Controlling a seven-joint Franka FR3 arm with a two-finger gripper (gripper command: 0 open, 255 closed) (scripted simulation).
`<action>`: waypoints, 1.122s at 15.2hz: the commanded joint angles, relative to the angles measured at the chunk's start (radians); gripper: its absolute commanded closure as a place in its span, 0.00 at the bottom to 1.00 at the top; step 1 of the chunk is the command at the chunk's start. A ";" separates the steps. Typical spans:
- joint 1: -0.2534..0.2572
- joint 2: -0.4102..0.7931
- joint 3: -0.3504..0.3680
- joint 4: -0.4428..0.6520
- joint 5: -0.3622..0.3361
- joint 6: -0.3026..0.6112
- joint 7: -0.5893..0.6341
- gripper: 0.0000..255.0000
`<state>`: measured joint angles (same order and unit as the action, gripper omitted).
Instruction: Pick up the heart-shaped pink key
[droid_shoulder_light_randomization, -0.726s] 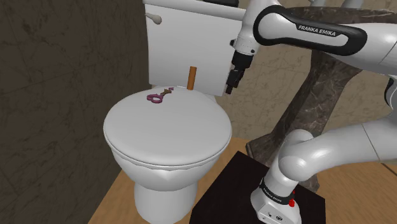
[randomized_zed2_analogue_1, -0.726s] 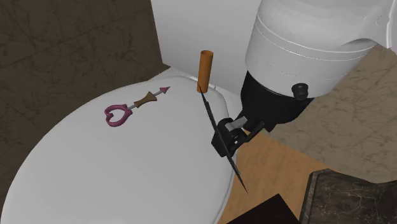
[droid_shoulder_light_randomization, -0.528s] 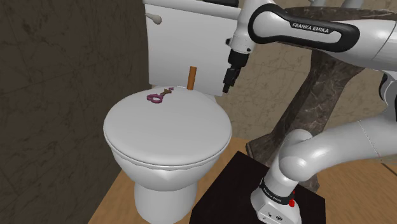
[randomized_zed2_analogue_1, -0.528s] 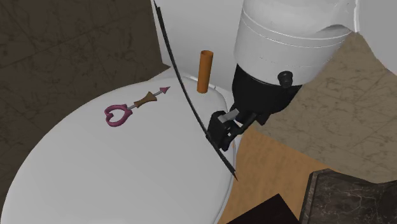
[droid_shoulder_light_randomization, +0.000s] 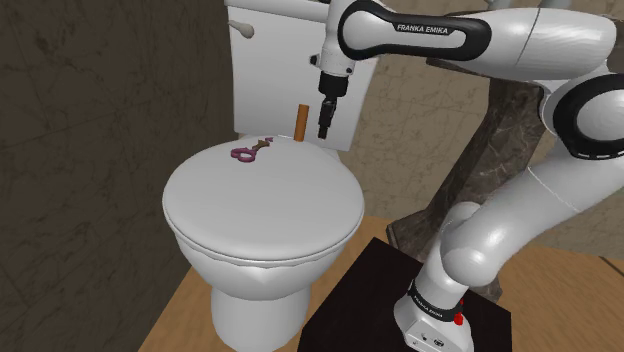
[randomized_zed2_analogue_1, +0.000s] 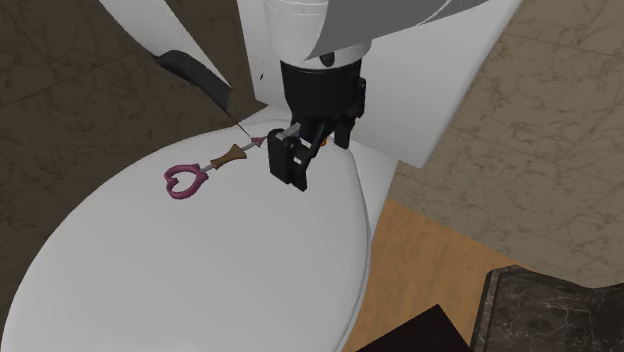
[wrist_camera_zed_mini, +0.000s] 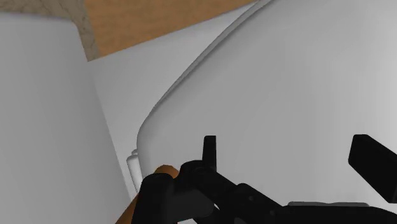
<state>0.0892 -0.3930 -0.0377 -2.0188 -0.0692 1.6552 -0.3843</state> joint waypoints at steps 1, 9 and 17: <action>0.018 0.081 0.004 0.069 -0.003 0.001 -0.052 0.00; 0.081 0.390 0.052 0.382 -0.022 -0.044 -0.228 0.00; 0.117 0.550 0.089 0.525 -0.046 -0.051 -0.310 0.00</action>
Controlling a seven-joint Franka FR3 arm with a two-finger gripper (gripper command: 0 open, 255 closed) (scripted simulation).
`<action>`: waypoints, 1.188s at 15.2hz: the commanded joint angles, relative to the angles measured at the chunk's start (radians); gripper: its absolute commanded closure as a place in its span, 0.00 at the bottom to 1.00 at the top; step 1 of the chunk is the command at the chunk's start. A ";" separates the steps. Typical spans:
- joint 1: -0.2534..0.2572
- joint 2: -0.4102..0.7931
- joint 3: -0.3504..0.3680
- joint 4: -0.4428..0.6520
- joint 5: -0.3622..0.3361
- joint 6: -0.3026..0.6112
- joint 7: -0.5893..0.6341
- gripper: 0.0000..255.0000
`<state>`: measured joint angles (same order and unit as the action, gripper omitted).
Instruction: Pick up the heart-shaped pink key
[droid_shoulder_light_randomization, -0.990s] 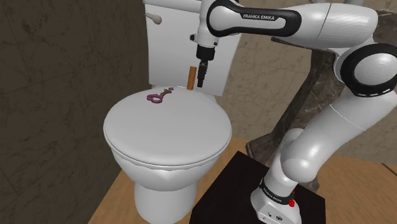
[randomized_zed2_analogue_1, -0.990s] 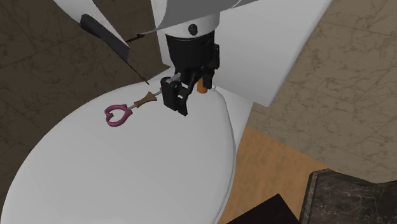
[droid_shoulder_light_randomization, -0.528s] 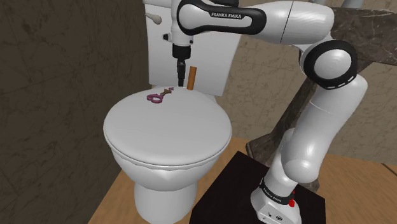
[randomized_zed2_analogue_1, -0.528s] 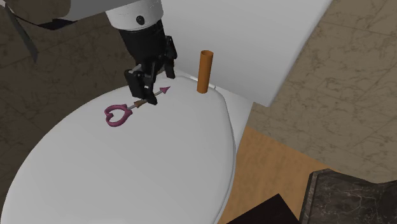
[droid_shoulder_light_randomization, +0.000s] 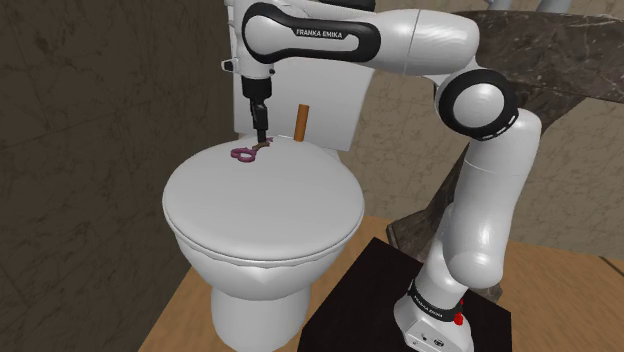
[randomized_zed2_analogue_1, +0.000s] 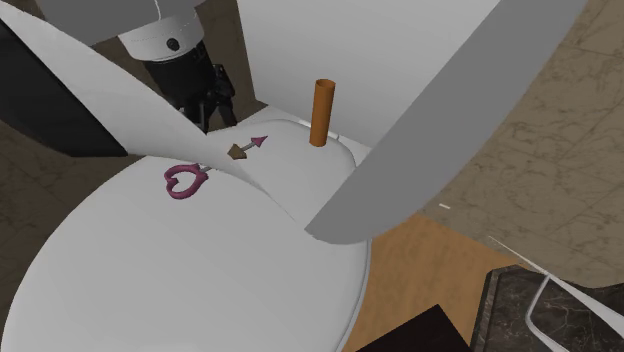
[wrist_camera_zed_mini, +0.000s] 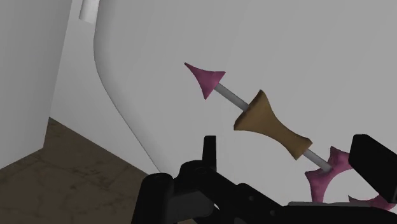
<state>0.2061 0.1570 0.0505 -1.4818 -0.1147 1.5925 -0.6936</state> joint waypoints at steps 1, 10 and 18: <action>0.000 -0.002 0.000 -0.028 -0.001 0.026 0.000 0.00; -0.001 -0.010 0.000 -0.088 -0.001 0.077 0.005 1.00; 0.000 -0.006 0.000 -0.054 0.000 0.048 0.002 1.00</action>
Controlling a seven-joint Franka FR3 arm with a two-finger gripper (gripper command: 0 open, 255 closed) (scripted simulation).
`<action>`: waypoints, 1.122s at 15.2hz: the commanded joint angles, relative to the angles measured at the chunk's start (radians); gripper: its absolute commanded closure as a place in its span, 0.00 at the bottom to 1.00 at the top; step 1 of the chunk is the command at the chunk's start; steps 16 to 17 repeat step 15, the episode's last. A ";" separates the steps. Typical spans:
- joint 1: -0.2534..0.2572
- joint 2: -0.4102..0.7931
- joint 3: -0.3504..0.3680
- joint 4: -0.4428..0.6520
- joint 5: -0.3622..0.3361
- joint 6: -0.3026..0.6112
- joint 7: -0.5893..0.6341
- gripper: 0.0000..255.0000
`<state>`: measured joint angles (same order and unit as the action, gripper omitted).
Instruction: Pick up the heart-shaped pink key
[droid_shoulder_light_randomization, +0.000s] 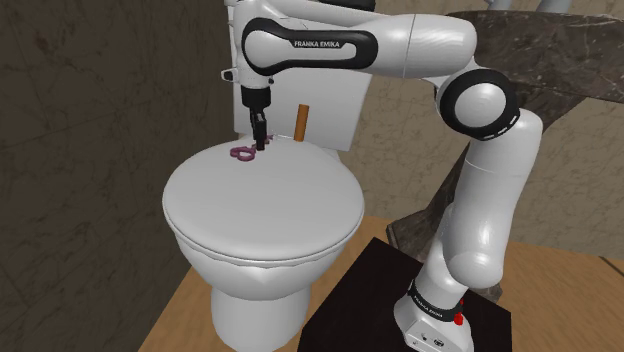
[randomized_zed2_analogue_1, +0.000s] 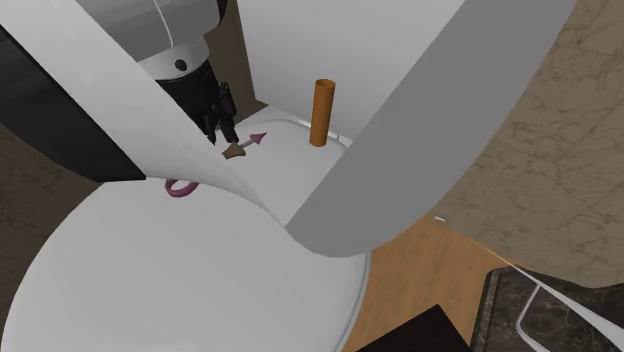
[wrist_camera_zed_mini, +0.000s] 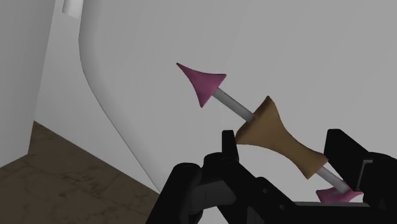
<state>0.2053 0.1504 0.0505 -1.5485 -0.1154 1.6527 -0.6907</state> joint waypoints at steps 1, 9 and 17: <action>0.001 0.003 0.000 0.029 0.000 -0.026 -0.002 1.00; 0.004 0.029 0.001 0.173 -0.001 -0.144 -0.012 1.00; 0.006 0.052 0.002 0.262 -0.003 -0.210 -0.018 1.00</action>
